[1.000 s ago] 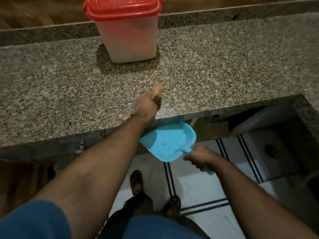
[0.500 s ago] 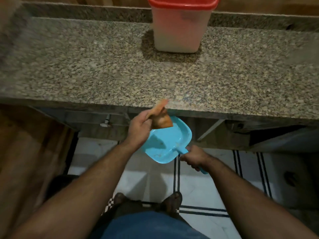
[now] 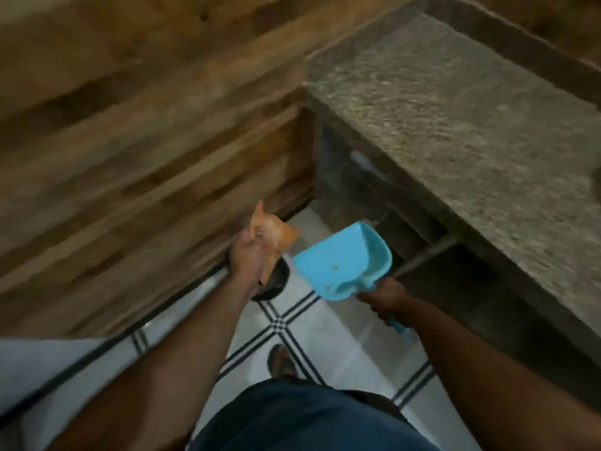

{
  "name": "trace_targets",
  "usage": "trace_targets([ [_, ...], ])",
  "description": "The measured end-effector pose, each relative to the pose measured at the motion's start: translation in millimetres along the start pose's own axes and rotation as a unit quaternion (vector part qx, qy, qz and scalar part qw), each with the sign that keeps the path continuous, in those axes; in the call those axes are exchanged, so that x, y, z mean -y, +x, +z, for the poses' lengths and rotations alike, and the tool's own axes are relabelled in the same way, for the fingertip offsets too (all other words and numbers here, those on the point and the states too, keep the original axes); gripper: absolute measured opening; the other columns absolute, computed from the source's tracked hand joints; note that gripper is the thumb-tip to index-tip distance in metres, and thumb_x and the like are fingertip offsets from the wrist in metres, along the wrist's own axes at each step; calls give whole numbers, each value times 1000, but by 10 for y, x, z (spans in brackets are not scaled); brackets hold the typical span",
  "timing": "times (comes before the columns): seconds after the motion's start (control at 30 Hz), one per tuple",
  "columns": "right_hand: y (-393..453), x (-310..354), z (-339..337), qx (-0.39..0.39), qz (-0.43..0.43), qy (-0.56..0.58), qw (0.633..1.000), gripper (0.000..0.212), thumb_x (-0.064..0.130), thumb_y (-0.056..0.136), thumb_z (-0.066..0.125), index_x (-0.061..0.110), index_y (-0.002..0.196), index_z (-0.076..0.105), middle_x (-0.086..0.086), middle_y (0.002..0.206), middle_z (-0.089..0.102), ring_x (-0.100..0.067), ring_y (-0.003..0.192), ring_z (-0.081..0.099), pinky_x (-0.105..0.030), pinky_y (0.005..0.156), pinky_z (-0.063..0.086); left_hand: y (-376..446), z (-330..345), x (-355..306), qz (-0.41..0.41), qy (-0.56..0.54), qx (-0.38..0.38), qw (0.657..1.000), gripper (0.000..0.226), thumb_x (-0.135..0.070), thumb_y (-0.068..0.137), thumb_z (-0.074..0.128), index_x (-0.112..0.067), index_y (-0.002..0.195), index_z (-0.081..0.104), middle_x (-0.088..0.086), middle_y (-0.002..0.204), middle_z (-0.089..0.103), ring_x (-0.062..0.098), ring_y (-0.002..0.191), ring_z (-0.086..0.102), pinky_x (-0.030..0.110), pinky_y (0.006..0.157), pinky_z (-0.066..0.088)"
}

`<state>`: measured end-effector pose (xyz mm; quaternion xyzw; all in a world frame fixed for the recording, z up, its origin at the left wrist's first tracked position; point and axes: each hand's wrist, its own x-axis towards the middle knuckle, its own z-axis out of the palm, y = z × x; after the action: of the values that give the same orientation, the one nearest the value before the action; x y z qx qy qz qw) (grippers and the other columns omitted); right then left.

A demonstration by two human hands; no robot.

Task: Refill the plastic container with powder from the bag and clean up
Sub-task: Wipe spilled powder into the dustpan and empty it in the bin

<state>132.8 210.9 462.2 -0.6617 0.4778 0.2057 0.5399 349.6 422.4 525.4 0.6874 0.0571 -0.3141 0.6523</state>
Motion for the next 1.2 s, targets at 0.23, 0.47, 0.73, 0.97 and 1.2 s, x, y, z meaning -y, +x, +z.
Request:
trace_targets([
  [0.23,994,926,1364,125,3,-56,991,26,23,104,71,11,86,55,-1,49,39,-11,32,35,-17,36,31,346,-1281,431,-43,-123,-164,978,33,1,108,53,12,139,61,20,113,68,2,67,72,40,88,66],
  [0.47,2446,955,2578,227,57,-157,959,32,17,111,56,4,83,53,-3,40,48,-15,31,44,-22,39,32,945,-1956,1378,-67,-227,-95,967,62,-42,63,100,-19,112,69,2,96,58,19,97,53,52,130,32],
  [0.73,3574,1196,3239,204,85,-417,882,11,-8,99,56,1,94,62,-16,61,52,-20,41,45,-17,34,32,805,-2129,2341,-121,-61,-299,945,31,-17,115,50,5,130,67,10,103,77,11,89,79,21,70,63],
  [0.97,3682,1201,3155,195,131,-405,884,8,0,100,59,0,93,63,-12,82,56,-15,58,44,-27,51,36,633,-2020,2562,-180,-75,-356,914,29,-22,112,57,-5,132,69,12,112,76,32,101,74,37,74,57],
  [1.2,3590,867,3049,175,85,-228,954,12,7,101,58,4,90,59,-11,61,51,-19,48,44,-32,50,37,1082,-1884,2334,-196,-75,-337,918,22,-19,115,50,-17,119,71,7,107,76,31,105,75,38,79,61],
])
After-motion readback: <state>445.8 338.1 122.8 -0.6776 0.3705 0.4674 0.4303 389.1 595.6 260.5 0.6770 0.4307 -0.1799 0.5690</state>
